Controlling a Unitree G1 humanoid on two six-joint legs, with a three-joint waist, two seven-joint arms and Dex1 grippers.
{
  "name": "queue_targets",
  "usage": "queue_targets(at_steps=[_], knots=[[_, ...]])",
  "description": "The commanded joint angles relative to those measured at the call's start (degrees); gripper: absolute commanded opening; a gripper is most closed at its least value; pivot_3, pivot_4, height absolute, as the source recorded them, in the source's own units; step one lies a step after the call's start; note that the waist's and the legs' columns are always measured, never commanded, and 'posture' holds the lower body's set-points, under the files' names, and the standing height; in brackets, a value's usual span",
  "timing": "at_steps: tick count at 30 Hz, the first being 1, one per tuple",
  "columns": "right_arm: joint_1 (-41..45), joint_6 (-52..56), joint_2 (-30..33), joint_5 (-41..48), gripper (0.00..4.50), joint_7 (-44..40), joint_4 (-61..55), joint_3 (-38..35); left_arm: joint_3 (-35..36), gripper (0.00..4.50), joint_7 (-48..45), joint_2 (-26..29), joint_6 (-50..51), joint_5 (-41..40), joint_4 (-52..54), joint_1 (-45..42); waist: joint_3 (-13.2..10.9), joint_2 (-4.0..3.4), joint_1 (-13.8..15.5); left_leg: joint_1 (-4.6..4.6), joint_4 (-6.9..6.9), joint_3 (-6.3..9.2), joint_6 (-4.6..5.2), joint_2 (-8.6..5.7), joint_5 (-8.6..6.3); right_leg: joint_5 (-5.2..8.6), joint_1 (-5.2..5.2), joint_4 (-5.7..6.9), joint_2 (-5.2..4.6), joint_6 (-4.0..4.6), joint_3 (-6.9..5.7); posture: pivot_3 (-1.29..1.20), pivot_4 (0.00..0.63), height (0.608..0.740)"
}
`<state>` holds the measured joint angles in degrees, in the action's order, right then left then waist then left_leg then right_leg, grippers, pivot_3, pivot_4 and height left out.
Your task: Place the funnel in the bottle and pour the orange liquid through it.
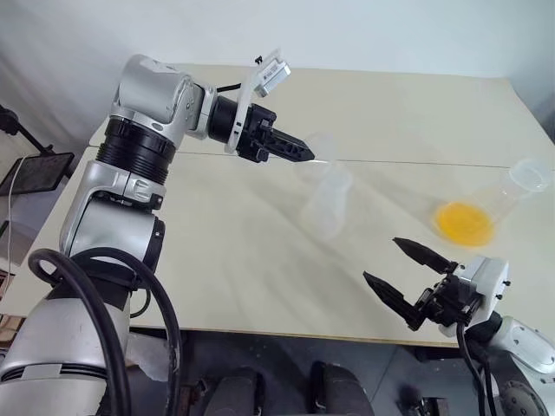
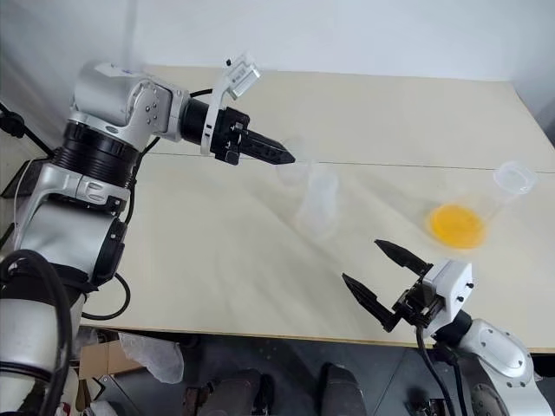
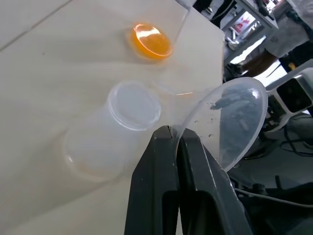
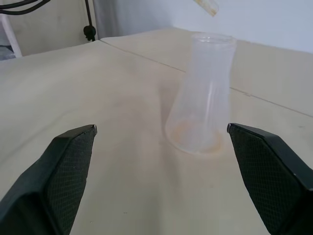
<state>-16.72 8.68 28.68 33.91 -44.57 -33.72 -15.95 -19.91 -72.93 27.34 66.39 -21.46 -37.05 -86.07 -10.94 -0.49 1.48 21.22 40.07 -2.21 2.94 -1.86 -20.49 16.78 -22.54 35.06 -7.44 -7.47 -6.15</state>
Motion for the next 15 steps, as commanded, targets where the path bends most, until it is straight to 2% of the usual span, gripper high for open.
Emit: queue_targets(at_steps=[1, 13, 15], knots=[[0.1, -1.6, -0.4, 0.1, 4.50, 0.4, -1.2, 0.0, -0.8, 0.02, -1.9, 0.3, 0.0, 1.1, 0.8, -2.0, 0.0, 0.00, 0.0, 0.00, 0.00, 0.00, 0.00, 0.00, 0.00, 0.00, 0.00, 0.00, 0.00, 0.00, 0.01, 0.00, 0.150, 0.740], [0.4, -2.1, -0.9, -0.5, 4.50, 1.6, -1.4, 1.0, -2.3, 0.02, -3.3, -5.6, -5.6, 6.6, -9.1, -4.8, 0.0, 0.00, 0.0, 0.02, 0.00, -0.01, 0.00, -0.01, 0.00, 0.00, -0.01, 0.00, 0.00, 0.00, -0.01, 0.00, 0.150, 0.740], [0.5, -2.2, -0.9, -0.5, 4.50, 1.7, -1.4, 1.1, -2.8, 0.47, -4.1, -6.0, -7.2, 7.9, -10.9, -5.4, 0.0, 0.00, 0.0, 0.01, 0.00, -0.03, 0.01, 0.00, 0.00, 0.00, -0.02, 0.00, 0.01, 0.00, -0.01, 0.00, 0.150, 0.740]])
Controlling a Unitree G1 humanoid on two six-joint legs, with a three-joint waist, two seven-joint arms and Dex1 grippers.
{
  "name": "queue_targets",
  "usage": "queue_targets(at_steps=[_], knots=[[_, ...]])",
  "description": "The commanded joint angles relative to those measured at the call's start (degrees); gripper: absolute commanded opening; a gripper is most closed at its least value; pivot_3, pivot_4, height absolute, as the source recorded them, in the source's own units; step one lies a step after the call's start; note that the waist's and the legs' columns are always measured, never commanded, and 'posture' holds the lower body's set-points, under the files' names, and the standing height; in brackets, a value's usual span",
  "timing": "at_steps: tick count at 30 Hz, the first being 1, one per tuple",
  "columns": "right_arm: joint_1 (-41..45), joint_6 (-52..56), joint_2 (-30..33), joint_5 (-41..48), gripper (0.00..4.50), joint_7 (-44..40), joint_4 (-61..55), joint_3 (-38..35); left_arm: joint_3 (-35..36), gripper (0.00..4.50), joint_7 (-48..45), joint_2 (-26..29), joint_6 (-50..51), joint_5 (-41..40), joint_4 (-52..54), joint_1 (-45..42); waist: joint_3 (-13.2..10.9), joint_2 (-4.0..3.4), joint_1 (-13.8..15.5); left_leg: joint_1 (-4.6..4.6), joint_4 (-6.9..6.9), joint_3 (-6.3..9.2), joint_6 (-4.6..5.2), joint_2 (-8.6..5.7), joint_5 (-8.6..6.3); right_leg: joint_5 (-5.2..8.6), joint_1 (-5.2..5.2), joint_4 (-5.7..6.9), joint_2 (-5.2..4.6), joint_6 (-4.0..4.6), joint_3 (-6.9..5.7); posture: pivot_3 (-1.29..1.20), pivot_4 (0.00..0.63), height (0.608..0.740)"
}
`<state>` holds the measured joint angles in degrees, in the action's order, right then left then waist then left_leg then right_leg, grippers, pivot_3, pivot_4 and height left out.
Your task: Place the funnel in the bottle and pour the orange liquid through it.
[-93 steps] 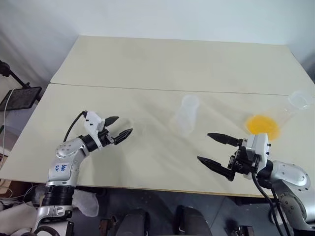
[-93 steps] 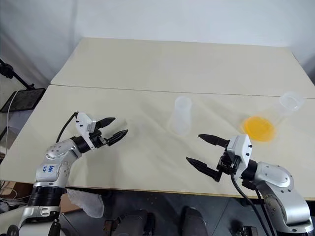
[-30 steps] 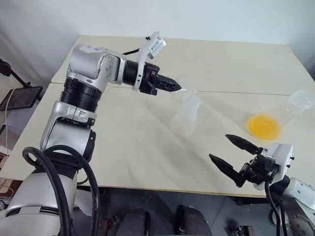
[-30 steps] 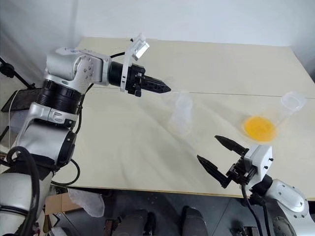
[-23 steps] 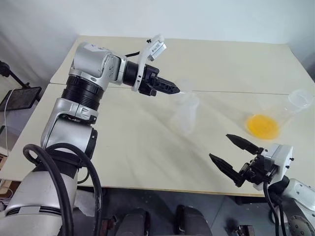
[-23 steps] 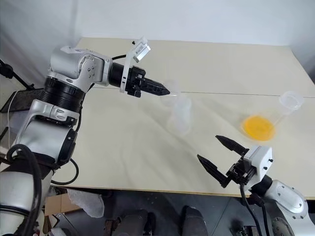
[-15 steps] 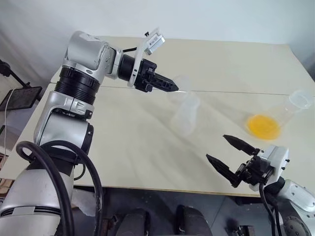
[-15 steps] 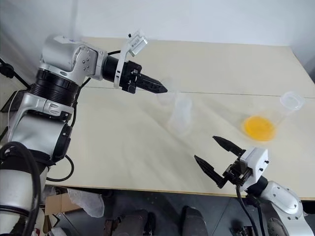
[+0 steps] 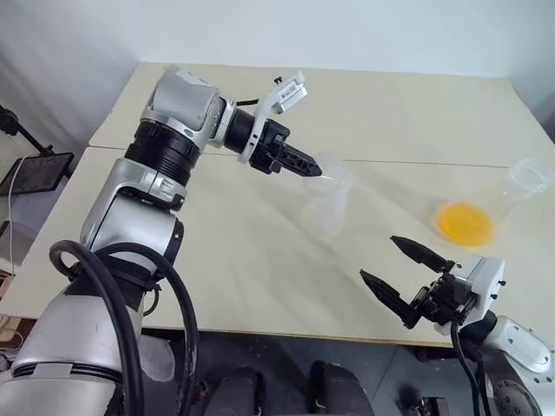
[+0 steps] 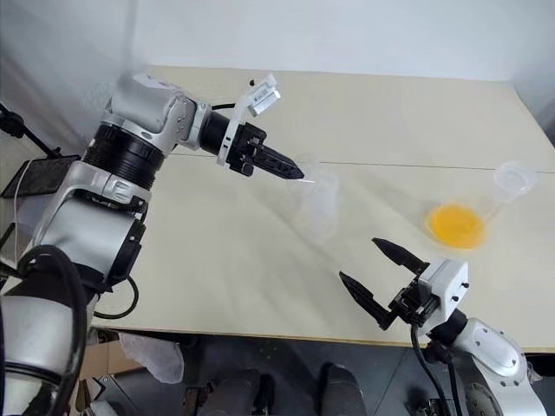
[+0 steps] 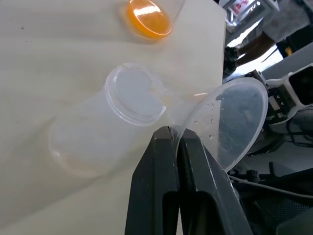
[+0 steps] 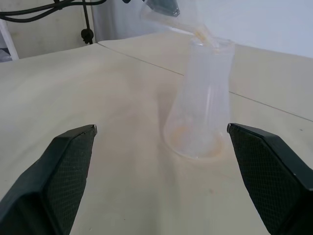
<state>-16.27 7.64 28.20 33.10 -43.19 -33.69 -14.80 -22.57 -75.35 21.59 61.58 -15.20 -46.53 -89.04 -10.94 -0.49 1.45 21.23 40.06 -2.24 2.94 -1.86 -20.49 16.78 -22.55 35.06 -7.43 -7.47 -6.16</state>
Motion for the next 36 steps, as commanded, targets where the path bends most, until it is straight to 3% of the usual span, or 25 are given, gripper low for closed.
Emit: queue_targets(at_steps=[1, 13, 28, 36], knots=[[0.1, -1.2, -0.4, 0.3, 4.50, 0.5, -1.4, -0.1, -0.2, 0.66, -2.0, -0.4, -2.9, 2.1, -2.2, -2.9, 0.0, 0.00, 0.0, 0.00, 0.00, 0.00, 0.00, 0.00, 0.00, 0.00, 0.00, 0.00, 0.00, 0.00, 0.00, 0.00, 0.150, 0.740], [0.0, -2.3, -1.8, -0.7, 4.50, 1.3, -1.3, 1.6, 4.3, 4.46, -0.2, -3.3, -6.0, 4.3, -7.5, -4.4, 0.0, 0.00, 0.0, 0.01, 0.01, 0.01, 0.01, -0.01, 0.01, 0.00, 0.00, 0.02, -0.02, 0.00, 0.00, 0.00, 0.150, 0.740], [0.1, -2.8, -1.8, -1.1, 4.50, 1.6, -1.3, 1.9, 13.8, 4.49, 11.7, -7.4, -14.9, 5.2, -12.3, -2.9, 0.0, 0.00, 0.1, 0.00, 0.01, 0.00, 0.01, -0.02, 0.01, 0.00, -0.02, 0.07, -0.03, 0.00, -0.02, 0.00, 0.150, 0.740], [0.0, -2.9, -2.0, -1.1, 4.50, 2.1, -1.6, 1.7, 17.2, 4.49, 9.8, -7.4, -21.9, 3.8, -10.1, 1.1, 0.0, 0.00, 0.0, -0.04, 0.01, -0.01, 0.01, -0.02, 0.01, 0.00, -0.02, 0.11, -0.02, 0.00, -0.02, 0.00, 0.150, 0.740]])
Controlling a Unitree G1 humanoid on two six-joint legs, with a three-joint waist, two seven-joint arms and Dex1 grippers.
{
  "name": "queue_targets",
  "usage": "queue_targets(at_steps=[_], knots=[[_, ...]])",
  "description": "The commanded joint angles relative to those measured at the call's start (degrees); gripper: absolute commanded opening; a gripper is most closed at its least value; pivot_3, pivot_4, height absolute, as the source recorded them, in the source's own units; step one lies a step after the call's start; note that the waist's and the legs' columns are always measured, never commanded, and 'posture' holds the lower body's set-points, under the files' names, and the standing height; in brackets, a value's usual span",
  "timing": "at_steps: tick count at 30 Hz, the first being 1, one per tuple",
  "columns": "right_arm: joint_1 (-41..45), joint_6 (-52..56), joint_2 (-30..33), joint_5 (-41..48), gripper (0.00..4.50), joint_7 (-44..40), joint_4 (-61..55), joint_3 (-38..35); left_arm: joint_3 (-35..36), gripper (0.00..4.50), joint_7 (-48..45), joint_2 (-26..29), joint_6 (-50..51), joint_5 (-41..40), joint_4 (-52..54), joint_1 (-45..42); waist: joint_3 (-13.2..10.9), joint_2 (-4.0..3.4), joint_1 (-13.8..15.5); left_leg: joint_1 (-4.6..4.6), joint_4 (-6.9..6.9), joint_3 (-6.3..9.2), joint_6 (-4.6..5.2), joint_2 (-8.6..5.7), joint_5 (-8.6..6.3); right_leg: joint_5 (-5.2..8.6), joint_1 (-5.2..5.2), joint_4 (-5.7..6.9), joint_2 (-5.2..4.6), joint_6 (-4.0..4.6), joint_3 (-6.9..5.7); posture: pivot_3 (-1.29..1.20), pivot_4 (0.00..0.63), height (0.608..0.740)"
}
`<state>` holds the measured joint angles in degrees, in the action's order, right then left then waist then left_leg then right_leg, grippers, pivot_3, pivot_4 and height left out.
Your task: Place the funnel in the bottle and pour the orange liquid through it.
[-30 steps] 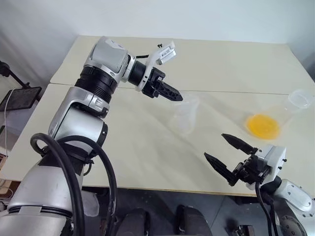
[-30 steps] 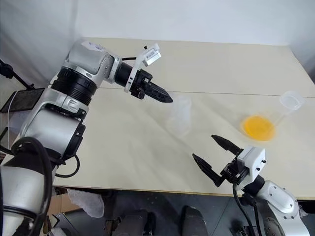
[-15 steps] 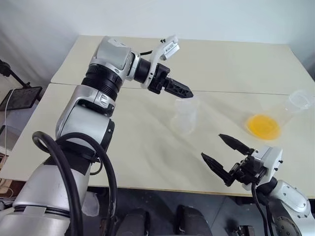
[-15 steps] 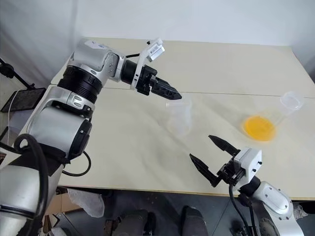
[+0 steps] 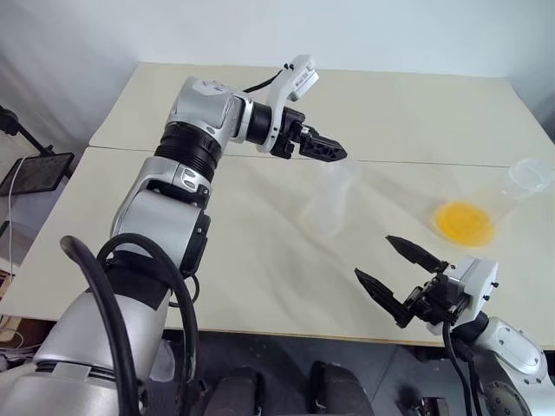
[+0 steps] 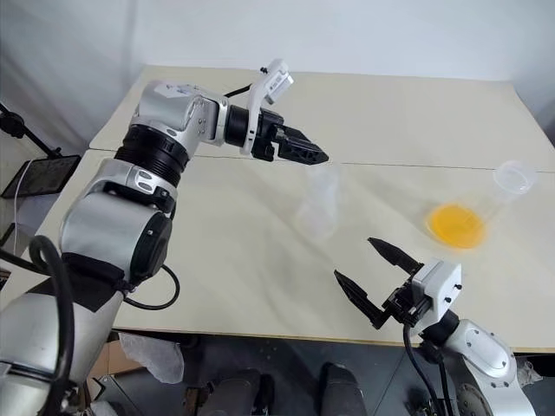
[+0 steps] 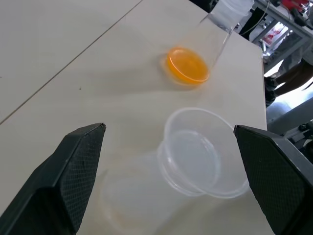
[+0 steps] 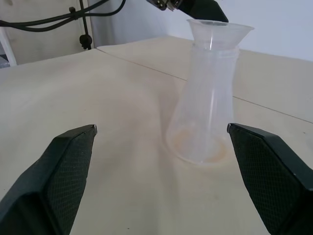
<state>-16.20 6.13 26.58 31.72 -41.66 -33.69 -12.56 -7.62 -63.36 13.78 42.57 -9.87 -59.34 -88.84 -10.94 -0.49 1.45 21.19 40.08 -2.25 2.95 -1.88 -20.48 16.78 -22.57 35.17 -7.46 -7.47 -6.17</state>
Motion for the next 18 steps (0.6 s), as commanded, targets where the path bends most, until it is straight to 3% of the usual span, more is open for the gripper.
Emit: queue_targets(at_steps=[1, 6, 12, 18], knots=[[-0.5, -1.3, -0.4, 0.6, 4.50, 1.1, -1.9, -1.4, 4.5, 4.49, -5.6, 1.5, -8.0, -3.7, 5.9, 4.3, 0.0, 0.00, 0.0, 0.00, 0.00, 0.00, 0.00, 0.00, 0.00, 0.00, 0.00, 0.00, 0.00, 0.00, 0.00, 0.00, 0.150, 0.740], [-2.2, 0.3, -0.3, 3.2, 4.50, 2.9, -3.1, -4.8, 13.8, 4.49, -10.5, 5.2, -23.8, -10.2, 15.7, 17.5, 0.0, -0.03, -0.4, -0.02, 0.00, 0.00, -0.01, 0.03, 0.00, 0.00, -0.09, 0.16, -0.02, 0.01, 0.02, 0.00, 0.150, 0.740], [-4.6, -0.6, -0.9, 3.9, 4.50, 5.2, -3.7, -8.2, 16.4, 4.49, -12.3, 10.6, -35.9, -10.9, 29.1, 33.1, 0.0, -0.04, 0.0, -0.05, 0.06, 0.01, -0.01, -0.01, 0.00, 0.01, -0.06, 0.25, -0.07, 0.02, 0.02, 0.00, 0.150, 0.740], [-9.5, -4.0, -4.4, 4.2, 4.50, 8.7, -3.6, -16.3, 21.2, 4.49, -4.2, 14.4, -31.6, -14.2, 46.1, 50.5, 0.1, -0.04, 0.0, -0.07, 0.08, 0.15, 0.00, -0.05, 0.00, 0.00, 0.01, 0.27, -0.14, 0.02, 0.15, 0.00, 0.150, 0.740]])
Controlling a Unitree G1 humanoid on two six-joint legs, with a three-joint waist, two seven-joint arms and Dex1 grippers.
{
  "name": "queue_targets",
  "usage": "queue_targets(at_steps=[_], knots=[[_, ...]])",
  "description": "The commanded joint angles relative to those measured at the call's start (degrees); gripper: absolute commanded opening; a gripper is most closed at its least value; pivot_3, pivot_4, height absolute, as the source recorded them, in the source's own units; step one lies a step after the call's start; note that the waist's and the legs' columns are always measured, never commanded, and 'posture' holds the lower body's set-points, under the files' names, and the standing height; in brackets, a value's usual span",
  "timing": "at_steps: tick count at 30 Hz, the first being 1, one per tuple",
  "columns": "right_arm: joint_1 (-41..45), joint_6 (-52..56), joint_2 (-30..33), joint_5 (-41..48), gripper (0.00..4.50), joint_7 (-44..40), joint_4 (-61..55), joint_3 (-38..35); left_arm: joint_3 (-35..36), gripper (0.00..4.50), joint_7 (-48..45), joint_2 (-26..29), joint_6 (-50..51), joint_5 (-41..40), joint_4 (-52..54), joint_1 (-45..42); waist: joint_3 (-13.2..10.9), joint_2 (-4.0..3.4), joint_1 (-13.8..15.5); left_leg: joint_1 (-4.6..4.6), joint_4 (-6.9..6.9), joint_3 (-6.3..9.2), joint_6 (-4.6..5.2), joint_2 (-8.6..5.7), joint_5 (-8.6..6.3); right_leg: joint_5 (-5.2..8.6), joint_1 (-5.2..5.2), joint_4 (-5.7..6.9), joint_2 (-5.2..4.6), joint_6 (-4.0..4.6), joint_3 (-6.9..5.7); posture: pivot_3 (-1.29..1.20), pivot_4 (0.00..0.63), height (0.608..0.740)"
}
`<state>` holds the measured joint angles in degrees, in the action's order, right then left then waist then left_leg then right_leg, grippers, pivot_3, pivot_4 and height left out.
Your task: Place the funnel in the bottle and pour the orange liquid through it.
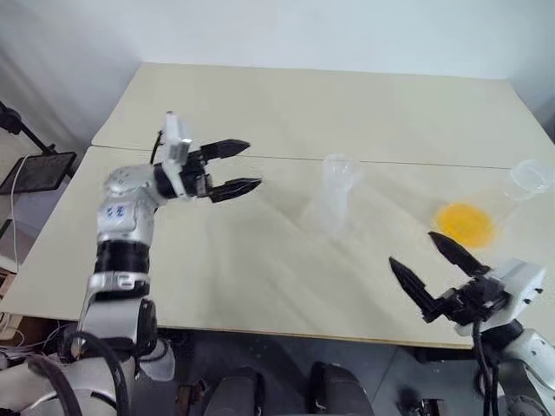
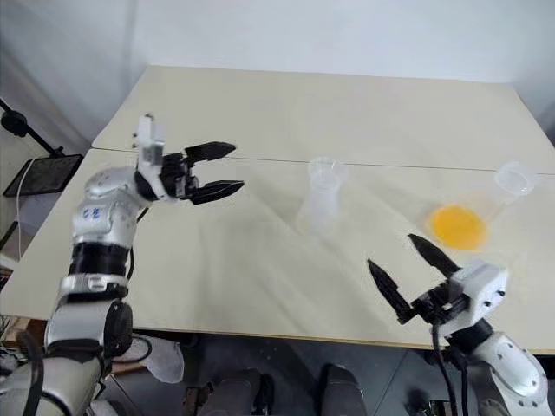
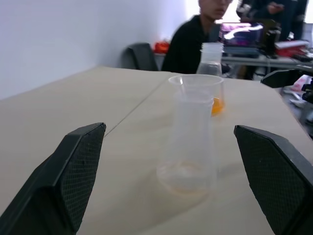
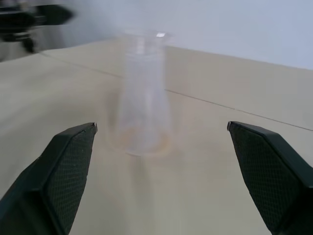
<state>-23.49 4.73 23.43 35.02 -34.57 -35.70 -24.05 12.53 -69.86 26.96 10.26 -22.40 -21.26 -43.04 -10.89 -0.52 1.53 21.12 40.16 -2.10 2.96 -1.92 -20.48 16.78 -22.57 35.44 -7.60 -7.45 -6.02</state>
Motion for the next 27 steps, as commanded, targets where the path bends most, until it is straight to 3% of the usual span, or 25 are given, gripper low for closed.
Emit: queue_targets(at_steps=[1, 7, 16, 18, 23, 27], knots=[[-3.2, -3.4, -2.0, 0.5, 4.50, 2.1, -1.3, -6.3, 0.9, 4.49, 3.0, 1.3, 1.3, -2.2, 10.8, 7.7, 0.0, -0.03, 0.0, -0.04, -0.04, 0.00, 0.00, 0.00, 0.00, 0.00, 0.02, 0.00, 0.00, 0.00, 0.03, 0.00, 0.150, 0.740], [-11.0, -7.1, -7.2, 1.5, 4.50, 4.7, -1.2, -14.8, -1.6, 4.49, 7.2, -1.0, 3.1, -4.4, 21.2, 18.0, 0.0, -0.04, 0.2, -0.07, -0.04, 0.04, 0.00, 0.01, 0.00, 0.00, 0.09, -0.02, -0.01, 0.01, 0.18, 0.00, 0.150, 0.740], [-19.0, -11.2, -15.1, 4.2, 4.50, 6.5, 0.3, -19.7, -5.0, 4.49, 8.2, -1.7, 2.9, -5.2, 24.9, 21.2, 0.2, -0.24, -0.4, -0.24, -0.20, -0.07, -0.06, 0.08, -0.04, 0.06, 0.08, -0.03, 0.05, 0.10, 0.39, 0.00, 0.150, 0.740], [-17.4, -9.9, -13.2, 5.0, 4.50, 7.4, 0.7, -19.8, -5.1, 4.49, 8.3, -1.5, 2.8, -5.4, 24.4, 20.7, 0.2, -0.27, -0.4, -0.30, -0.22, -0.10, -0.07, 0.08, -0.05, 0.06, 0.09, -0.03, 0.04, 0.11, 0.45, 0.00, 0.150, 0.740], [-3.5, -2.4, -1.5, 5.8, 4.50, 12.0, 6.3, -18.9, -5.4, 4.49, 8.5, -1.0, 3.6, -6.2, 24.9, 20.1, 0.2, -0.28, -0.8, -0.40, -0.21, -0.20, -0.06, 0.08, -0.06, 0.07, 0.11, -0.02, 0.02, 0.12, 0.62, 0.00, 0.150, 0.740], [4.6, 4.7, 4.4, 6.2, 4.50, 14.6, 11.0, -17.1, -5.4, 4.49, 9.1, -0.5, 4.0, -6.6, 26.1, 20.6, 0.2, -0.32, -0.2, -0.40, -0.25, -0.17, -0.08, 0.17, -0.06, 0.13, 0.08, 0.05, 0.02, 0.24, 0.57, 0.00, 0.150, 0.740]])
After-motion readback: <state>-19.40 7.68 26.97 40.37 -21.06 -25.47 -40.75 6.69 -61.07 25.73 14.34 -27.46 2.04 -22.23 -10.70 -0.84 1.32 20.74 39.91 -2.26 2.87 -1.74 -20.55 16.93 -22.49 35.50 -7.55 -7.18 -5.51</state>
